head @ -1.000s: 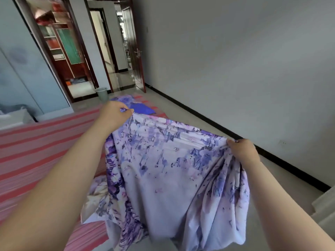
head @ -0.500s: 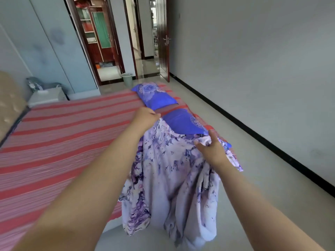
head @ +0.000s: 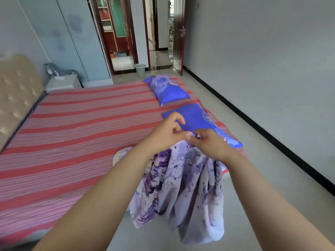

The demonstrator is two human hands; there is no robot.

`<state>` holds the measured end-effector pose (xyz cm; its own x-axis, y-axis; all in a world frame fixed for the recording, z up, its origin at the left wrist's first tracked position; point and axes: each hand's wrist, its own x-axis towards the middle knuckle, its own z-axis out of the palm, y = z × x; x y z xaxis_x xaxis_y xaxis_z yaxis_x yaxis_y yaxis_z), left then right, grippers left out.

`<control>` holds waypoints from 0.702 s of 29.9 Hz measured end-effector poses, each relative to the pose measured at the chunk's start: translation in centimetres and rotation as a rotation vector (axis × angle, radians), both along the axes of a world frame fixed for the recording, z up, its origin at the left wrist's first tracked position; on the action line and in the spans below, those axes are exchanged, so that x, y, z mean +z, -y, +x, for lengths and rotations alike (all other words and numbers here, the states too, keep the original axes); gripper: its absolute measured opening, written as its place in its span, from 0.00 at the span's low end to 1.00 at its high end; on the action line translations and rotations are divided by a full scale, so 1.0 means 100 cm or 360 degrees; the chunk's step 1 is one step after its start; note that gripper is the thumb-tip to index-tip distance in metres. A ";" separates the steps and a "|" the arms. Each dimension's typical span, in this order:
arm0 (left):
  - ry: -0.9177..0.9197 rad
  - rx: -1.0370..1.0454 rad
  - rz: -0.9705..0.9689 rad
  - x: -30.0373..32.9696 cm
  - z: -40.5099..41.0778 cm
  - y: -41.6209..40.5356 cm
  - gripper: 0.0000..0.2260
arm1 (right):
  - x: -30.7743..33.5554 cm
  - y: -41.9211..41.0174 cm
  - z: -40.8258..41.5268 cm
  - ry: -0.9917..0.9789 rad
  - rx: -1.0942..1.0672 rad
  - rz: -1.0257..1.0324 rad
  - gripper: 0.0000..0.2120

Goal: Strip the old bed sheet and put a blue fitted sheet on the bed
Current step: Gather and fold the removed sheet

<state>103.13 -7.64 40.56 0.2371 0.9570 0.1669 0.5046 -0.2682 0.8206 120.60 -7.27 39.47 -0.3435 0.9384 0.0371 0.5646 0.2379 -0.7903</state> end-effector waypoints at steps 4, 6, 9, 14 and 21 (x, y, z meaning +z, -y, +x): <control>-0.0307 0.0135 0.0097 -0.024 -0.026 0.016 0.09 | -0.003 0.007 0.002 -0.0097 -0.0152 0.0071 0.19; -0.0522 0.0198 0.0271 -0.032 -0.029 0.024 0.05 | -0.001 0.010 0.002 -0.0099 -0.0177 0.0114 0.20; -0.0676 0.0351 0.0711 -0.035 -0.013 0.033 0.10 | 0.002 0.013 -0.001 -0.0056 -0.0175 0.0194 0.21; -0.0869 0.0646 0.0648 -0.032 0.013 0.043 0.10 | 0.000 0.022 -0.008 0.0137 -0.0162 0.0383 0.18; -0.0902 0.1022 0.0247 -0.040 0.001 0.045 0.14 | -0.007 0.029 -0.016 0.0258 -0.0301 0.0549 0.21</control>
<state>103.22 -12.18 36.54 -0.2538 0.9104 0.3268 0.9181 0.1204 0.3775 119.02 -10.17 38.78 -0.1936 0.9275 0.3199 0.7341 0.3533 -0.5799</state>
